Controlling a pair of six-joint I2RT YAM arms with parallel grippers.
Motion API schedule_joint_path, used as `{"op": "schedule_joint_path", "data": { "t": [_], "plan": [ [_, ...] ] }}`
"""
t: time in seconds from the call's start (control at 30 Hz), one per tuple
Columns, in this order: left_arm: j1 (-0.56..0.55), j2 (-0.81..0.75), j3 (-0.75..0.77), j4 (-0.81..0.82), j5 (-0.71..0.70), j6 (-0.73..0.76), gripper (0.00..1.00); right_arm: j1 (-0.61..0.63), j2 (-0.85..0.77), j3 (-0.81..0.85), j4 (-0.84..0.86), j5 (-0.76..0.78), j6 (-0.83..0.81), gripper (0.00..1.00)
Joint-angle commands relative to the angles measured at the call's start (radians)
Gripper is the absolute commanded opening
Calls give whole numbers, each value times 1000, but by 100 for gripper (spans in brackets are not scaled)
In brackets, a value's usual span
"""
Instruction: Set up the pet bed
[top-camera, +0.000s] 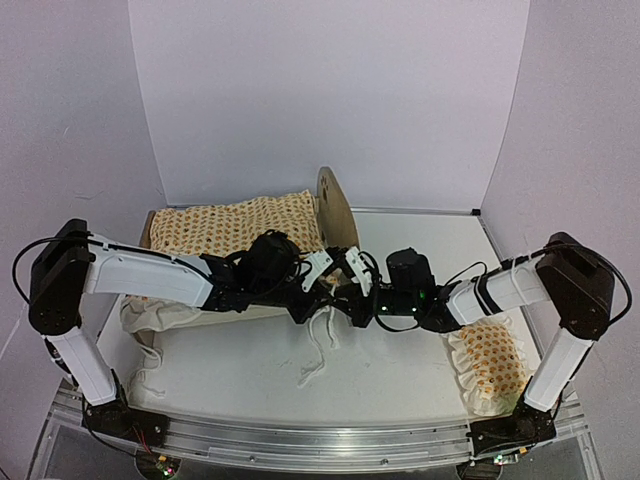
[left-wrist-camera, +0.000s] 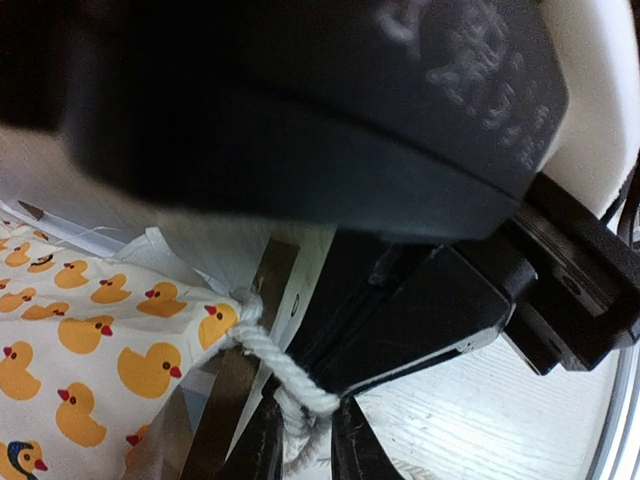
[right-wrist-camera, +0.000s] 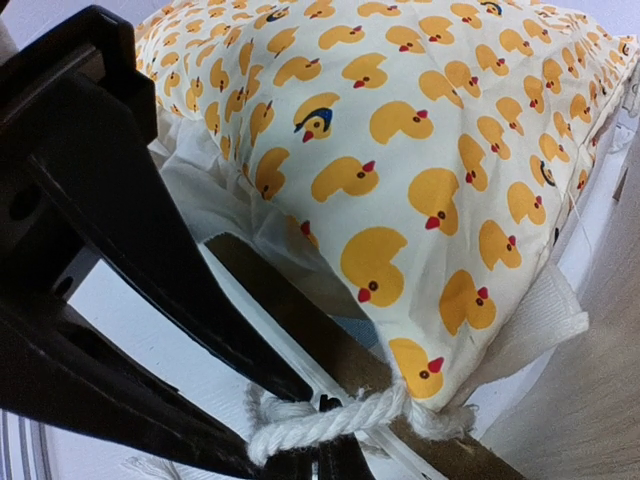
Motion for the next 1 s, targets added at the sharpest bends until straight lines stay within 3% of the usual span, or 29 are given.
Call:
{"op": "schedule_joint_path", "data": {
  "t": [0.0, 0.23, 0.47, 0.73, 0.83, 0.97],
  "plan": [
    [-2, 19, 60, 10, -69, 0, 17, 3, -6, 53, 85, -71, -20, 0],
    [2, 33, 73, 9, -23, 16, 17, 4, 12, 46, 122, -124, -41, 0],
    [6, 53, 88, 10, -71, 7, 0, 4, 5, 36, 133, -157, -75, 0],
    [6, -8, 51, 14, -143, -34, 0, 3, -46, 20, 51, -56, 5, 1],
    [6, -44, 28, 22, -172, -86, 0, 4, -57, 69, -143, 61, 89, 21],
    [4, -80, 7, 32, -181, -206, 0, 12, -112, 83, -306, 59, 245, 31]
  ]
}}
